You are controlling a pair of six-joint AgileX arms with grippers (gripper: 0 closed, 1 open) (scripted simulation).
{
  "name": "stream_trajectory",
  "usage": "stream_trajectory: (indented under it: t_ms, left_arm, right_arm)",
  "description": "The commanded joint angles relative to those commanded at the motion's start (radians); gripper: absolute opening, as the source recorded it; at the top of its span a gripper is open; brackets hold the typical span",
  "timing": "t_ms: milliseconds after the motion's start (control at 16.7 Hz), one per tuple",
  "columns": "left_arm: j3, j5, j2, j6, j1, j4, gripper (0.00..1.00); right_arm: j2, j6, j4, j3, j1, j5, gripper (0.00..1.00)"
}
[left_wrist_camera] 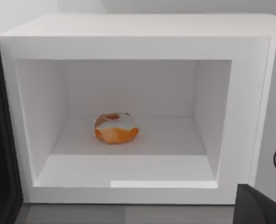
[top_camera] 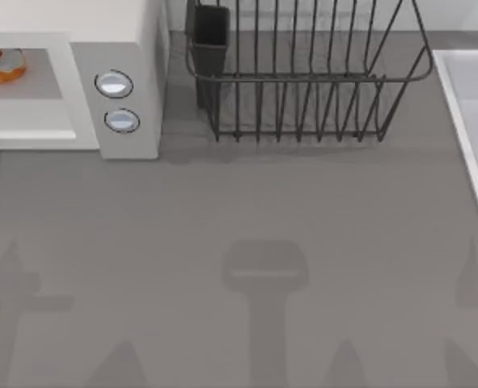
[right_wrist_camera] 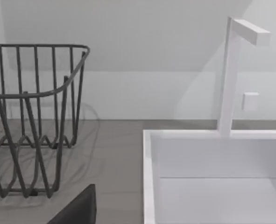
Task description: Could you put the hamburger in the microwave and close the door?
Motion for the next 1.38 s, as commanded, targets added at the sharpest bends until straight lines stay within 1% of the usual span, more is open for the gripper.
stream_trajectory:
  t_ms: [120, 240, 420, 480, 600, 780, 960, 1080, 1260, 1380]
  left_arm:
    - [-0.025, -0.034, 0.056, 0.001, -0.029, 0.083, 0.00]
    - [-0.039, -0.063, 0.096, 0.001, -0.056, 0.129, 0.00]
    - [-0.041, -0.068, 0.103, 0.002, -0.061, 0.136, 0.00]
    - [-0.009, -0.066, 0.114, 0.001, -0.055, 0.134, 0.00]
    - [-0.007, -0.066, 0.115, 0.000, -0.056, 0.133, 0.00]
    - [0.073, -0.072, 0.144, -0.042, -0.094, 0.122, 0.00]
    - [0.239, -0.085, 0.204, -0.129, -0.173, 0.099, 0.00]
    - [0.396, -0.097, 0.261, -0.212, -0.248, 0.077, 0.00]
    - [0.690, -0.120, 0.367, -0.368, -0.389, 0.037, 0.00]
    - [0.920, -0.137, 0.450, -0.491, -0.500, 0.005, 0.00]
  right_arm:
    - [0.000, 0.000, 0.000, 0.000, 0.000, 0.000, 1.00]
    - [0.000, 0.000, 0.000, 0.000, 0.000, 0.000, 1.00]
    - [0.000, 0.000, 0.000, 0.000, 0.000, 0.000, 1.00]
    - [0.000, 0.000, 0.000, 0.000, 0.000, 0.000, 1.00]
    - [0.000, 0.000, 0.000, 0.000, 0.000, 0.000, 1.00]
    - [0.000, 0.000, 0.000, 0.000, 0.000, 0.000, 1.00]
    - [0.000, 0.000, 0.000, 0.000, 0.000, 0.000, 1.00]
    - [0.000, 0.000, 0.000, 0.000, 0.000, 0.000, 1.00]
    - [0.000, 0.000, 0.000, 0.000, 0.000, 0.000, 1.00]
    - [0.000, 0.000, 0.000, 0.000, 0.000, 0.000, 1.00]
